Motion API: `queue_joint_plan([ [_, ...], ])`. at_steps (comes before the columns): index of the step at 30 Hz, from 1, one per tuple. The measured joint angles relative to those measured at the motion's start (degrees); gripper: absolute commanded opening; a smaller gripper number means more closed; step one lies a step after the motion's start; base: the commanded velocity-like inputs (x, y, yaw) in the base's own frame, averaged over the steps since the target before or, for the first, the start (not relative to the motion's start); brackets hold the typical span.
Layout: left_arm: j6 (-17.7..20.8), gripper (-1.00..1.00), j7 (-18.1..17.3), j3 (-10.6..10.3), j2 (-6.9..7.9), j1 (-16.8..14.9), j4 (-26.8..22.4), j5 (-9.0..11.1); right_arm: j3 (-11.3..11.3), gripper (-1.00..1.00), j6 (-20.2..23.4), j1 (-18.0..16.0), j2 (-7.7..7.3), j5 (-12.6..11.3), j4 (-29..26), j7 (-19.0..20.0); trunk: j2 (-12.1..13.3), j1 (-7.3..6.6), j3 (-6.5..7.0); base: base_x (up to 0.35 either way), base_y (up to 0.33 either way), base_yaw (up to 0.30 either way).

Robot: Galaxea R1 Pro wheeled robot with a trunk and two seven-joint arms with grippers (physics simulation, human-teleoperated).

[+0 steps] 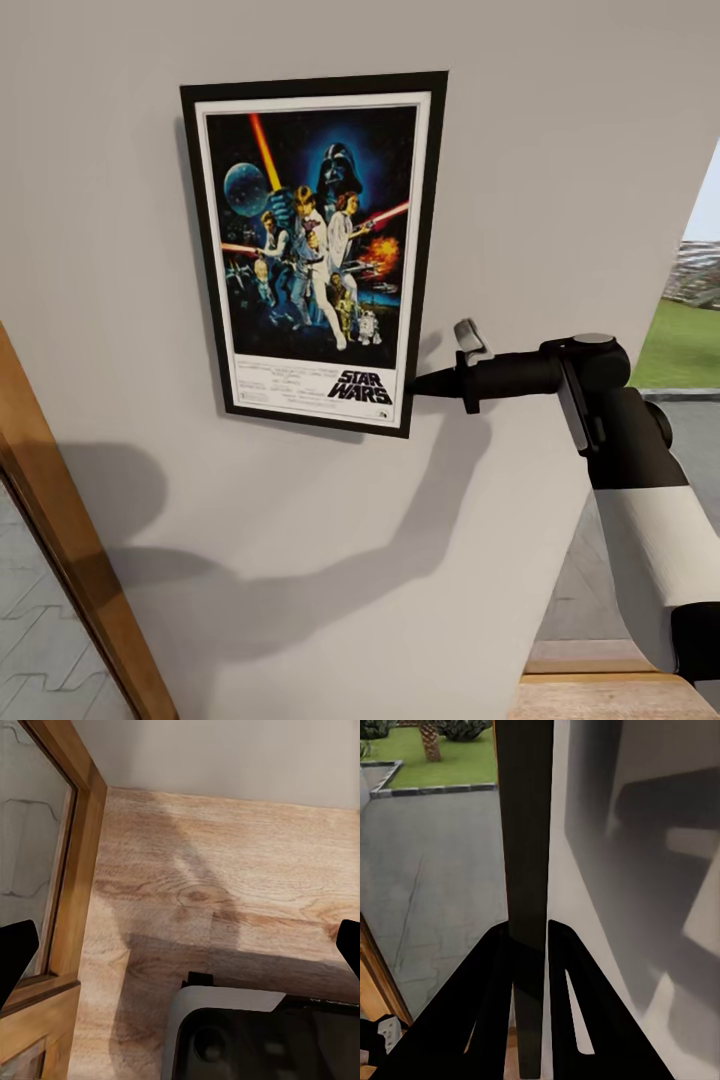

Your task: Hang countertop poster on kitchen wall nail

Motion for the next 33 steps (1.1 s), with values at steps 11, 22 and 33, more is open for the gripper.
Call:
queue_joint_plan([
  [11,0.0,1.00,0.0,0.0,-0.01,0.0,0.0,0.0,0.0,-1.00,0.0,0.0,0.00,0.0,-0.1,0.0,0.0,0.00,0.00,0.000,0.000,0.000],
  [22,0.0,1.00,0.0,0.0,-0.01,0.0,0.0,0.0,0.1,-1.00,0.0,0.0,0.00,0.0,-0.2,0.0,0.0,0.00,0.00,0.000,0.000,0.000],
  [33,0.0,1.00,0.0,0.0,-0.01,0.0,0.0,0.0,0.1,-1.00,0.0,0.0,0.00,0.0,-0.1,0.0,0.0,0.00,0.00,0.000,0.000,0.000],
])
